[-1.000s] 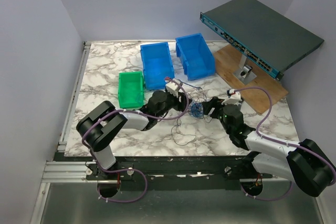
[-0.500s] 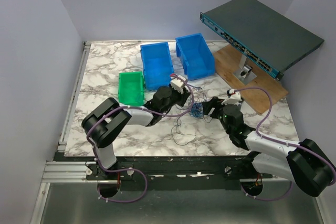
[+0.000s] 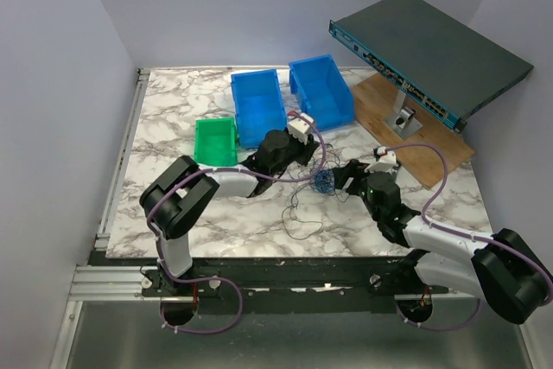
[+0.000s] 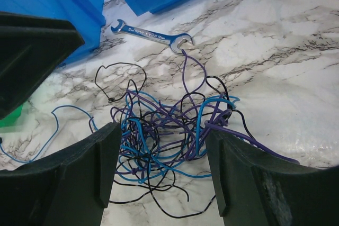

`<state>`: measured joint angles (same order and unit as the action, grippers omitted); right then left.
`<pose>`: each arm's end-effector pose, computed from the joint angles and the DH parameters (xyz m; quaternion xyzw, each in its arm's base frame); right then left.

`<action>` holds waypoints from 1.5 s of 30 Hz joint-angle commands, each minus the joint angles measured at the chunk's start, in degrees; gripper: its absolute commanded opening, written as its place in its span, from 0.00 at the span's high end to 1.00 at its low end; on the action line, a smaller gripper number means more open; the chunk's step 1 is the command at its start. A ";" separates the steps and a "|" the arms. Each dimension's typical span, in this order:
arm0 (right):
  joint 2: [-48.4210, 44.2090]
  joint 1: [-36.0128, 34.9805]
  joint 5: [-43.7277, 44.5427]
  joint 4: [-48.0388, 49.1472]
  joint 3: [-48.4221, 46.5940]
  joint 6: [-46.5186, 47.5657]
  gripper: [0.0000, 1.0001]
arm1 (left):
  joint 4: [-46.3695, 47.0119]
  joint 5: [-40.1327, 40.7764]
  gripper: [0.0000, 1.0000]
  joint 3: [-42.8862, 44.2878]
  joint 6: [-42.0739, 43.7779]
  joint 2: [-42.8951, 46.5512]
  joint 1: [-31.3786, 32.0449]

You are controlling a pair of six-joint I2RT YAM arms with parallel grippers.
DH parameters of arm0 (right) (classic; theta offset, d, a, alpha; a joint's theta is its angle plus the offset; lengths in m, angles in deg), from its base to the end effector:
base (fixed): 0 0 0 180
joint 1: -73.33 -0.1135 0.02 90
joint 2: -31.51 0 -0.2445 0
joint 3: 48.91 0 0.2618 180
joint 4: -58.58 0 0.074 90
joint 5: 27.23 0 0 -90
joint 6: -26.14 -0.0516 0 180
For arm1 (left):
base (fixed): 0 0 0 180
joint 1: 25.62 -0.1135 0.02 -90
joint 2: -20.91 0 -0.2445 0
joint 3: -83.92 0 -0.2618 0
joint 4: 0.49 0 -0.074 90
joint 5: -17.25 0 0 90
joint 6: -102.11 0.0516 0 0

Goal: Untangle the cables
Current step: Untie the cable.

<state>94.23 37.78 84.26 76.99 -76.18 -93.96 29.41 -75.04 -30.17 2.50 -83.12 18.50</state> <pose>0.2045 0.1229 0.1432 0.0732 0.7943 0.1907 0.5721 0.2925 -0.2866 0.1711 0.2367 0.7179 -0.3092 0.5770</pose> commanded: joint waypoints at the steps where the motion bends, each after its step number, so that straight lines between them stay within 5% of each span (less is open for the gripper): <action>1: 0.35 0.14 1.21 0.69 -1.60 0.66 0.29 | -1.42 -3.02 0.70 -2.79 -0.76 2.99 -0.08; 11: 3.74 0.18 1.85 -1.25 -3.53 -0.39 0.28 | -4.12 -1.70 0.24 -11.28 -7.00 14.47 0.00; 21: 15.74 0.16 -3.24 -4.59 -9.76 -1.81 0.28 | -25.20 5.33 0.12 -10.66 -7.31 26.05 -0.55; 28: 25.32 0.04 -23.11 1.15 -13.13 -0.20 0.36 | -37.91 9.53 0.06 -11.37 -12.67 32.46 -5.40; 33: 25.29 -0.66 -36.03 13.03 -10.50 0.62 0.40 | -31.57 8.24 0.06 -16.49 -10.96 33.52 -5.97; 37: 17.65 -0.73 -30.56 14.32 -6.25 2.41 0.39 | -29.00 5.91 0.06 -17.51 -8.71 32.78 -5.95; 45: 10.44 -0.66 -2.64 2.00 -5.67 -0.38 0.39 | -26.37 -3.10 0.06 -15.90 -6.53 29.15 -5.14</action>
<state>105.60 37.21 67.17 85.12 -81.56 -93.37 0.76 -71.89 -47.91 -6.30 -51.69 12.53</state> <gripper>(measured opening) 0.613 0.940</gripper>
